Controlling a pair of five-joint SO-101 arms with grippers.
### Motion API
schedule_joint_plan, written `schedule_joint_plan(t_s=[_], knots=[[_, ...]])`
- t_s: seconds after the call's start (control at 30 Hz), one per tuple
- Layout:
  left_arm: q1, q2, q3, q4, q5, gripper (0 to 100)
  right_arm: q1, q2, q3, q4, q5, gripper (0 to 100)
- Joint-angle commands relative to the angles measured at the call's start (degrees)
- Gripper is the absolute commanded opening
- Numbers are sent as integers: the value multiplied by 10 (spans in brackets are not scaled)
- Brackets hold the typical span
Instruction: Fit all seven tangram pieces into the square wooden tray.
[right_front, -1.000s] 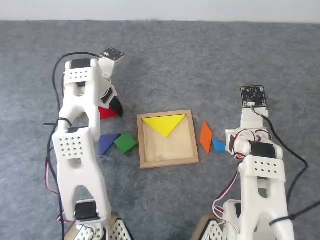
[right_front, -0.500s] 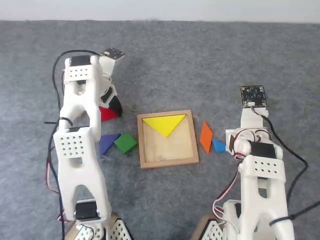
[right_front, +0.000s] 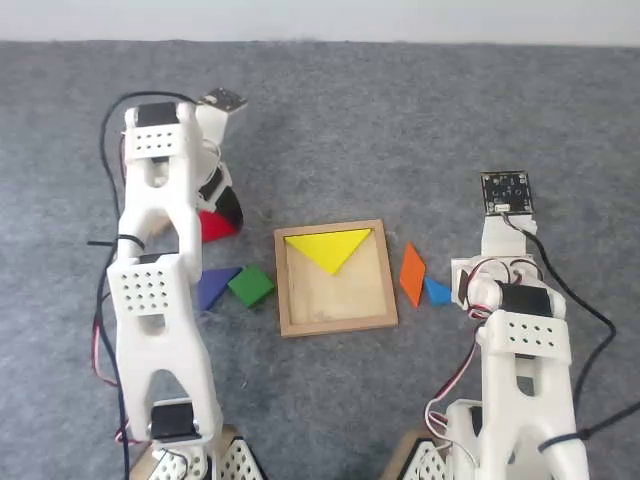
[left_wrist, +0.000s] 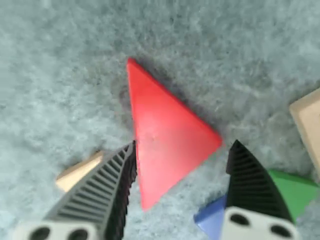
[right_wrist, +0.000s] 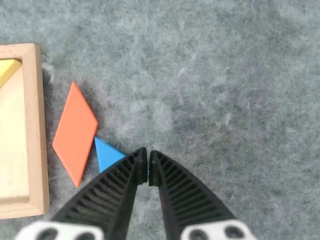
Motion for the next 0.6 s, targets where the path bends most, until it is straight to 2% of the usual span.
schedule_joint_plan(t_s=[0.0,0.17,0.4,0.57], knots=[[5,-10,83,-81,3,278,10,-22,-4,-10,-1,20],[-1,-18,97,-108,40,276,10,-22,-4,-9,-1,20],[4,-17,97,-107,40,274,10,-22,-4,-8,-1,20],[4,-17,97,-105,40,182,10,-22,-4,-8,-1,20]])
